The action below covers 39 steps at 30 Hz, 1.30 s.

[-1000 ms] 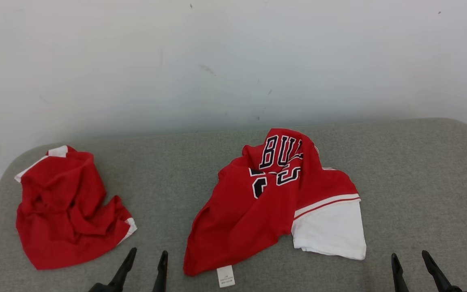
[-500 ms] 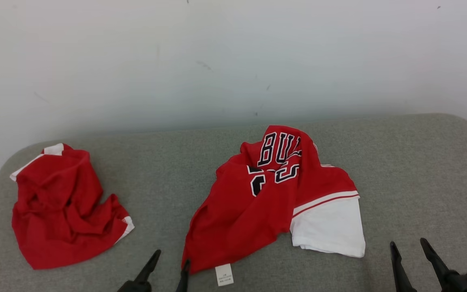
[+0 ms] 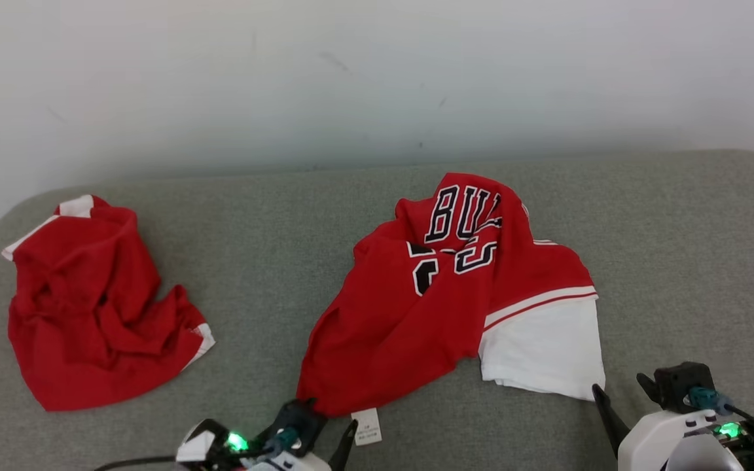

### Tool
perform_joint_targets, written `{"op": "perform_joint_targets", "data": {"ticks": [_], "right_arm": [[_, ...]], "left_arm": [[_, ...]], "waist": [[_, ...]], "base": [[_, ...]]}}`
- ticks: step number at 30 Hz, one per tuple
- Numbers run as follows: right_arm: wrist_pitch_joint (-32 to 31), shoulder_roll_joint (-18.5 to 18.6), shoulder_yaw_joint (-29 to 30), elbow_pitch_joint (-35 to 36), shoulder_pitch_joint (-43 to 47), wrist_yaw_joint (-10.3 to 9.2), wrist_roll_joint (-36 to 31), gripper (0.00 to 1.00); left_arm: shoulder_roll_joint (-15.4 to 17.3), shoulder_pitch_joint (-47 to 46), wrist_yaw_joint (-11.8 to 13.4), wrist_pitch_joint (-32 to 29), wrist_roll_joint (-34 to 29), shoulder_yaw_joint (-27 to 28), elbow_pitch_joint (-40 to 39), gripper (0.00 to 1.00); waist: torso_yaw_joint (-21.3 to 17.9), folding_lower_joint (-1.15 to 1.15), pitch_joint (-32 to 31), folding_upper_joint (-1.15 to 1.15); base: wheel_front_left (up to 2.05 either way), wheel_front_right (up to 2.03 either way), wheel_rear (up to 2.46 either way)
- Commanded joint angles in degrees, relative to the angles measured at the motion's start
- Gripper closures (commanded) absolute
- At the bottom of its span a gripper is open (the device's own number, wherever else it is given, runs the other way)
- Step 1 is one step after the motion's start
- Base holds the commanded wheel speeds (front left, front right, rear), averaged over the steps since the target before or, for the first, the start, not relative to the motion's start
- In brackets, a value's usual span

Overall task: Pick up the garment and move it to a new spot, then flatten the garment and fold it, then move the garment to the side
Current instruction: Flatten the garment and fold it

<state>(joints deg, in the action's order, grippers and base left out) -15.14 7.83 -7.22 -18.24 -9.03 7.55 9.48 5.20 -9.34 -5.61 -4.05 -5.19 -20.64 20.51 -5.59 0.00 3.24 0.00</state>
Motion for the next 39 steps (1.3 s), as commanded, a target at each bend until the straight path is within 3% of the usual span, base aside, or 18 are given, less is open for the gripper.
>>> {"op": "perform_joint_targets", "data": {"ticks": [1, 8, 17, 39], "right_arm": [[-0.37, 0.60, -0.10, 0.09, -0.81, -0.13, 0.22, 0.00], [-1.70, -0.19, -0.88, -0.07, -2.59, -0.13, 0.34, 0.00], [-0.56, -1.25, -0.98, -1.29, -3.30, -0.13, 1.20, 0.00], [-2.03, -3.55, 1.95, -10.47, -5.81, -0.14, 2.69, 0.00]], "left_arm": [[0.51, -0.74, -0.27, -0.57, -0.81, -0.09, 0.28, 0.00], [0.78, -3.79, -0.41, -4.19, -0.28, -1.00, 1.65, 0.00], [2.99, -5.38, 1.15, -3.30, -1.03, -0.47, 3.64, 0.00], [3.37, -7.89, 2.56, -1.00, 0.86, -1.51, 7.97, 0.00]], "waist": [[0.25, 0.00, 1.06, 0.00], [0.09, 0.00, 3.36, 0.00], [0.36, 0.00, 5.50, 0.00], [2.73, 0.00, 9.37, 0.00]], "base": [[0.00, 0.00, 0.00], [0.00, 0.00, 0.00], [0.00, 0.00, 0.00], [0.00, 0.00, 0.00]]}}
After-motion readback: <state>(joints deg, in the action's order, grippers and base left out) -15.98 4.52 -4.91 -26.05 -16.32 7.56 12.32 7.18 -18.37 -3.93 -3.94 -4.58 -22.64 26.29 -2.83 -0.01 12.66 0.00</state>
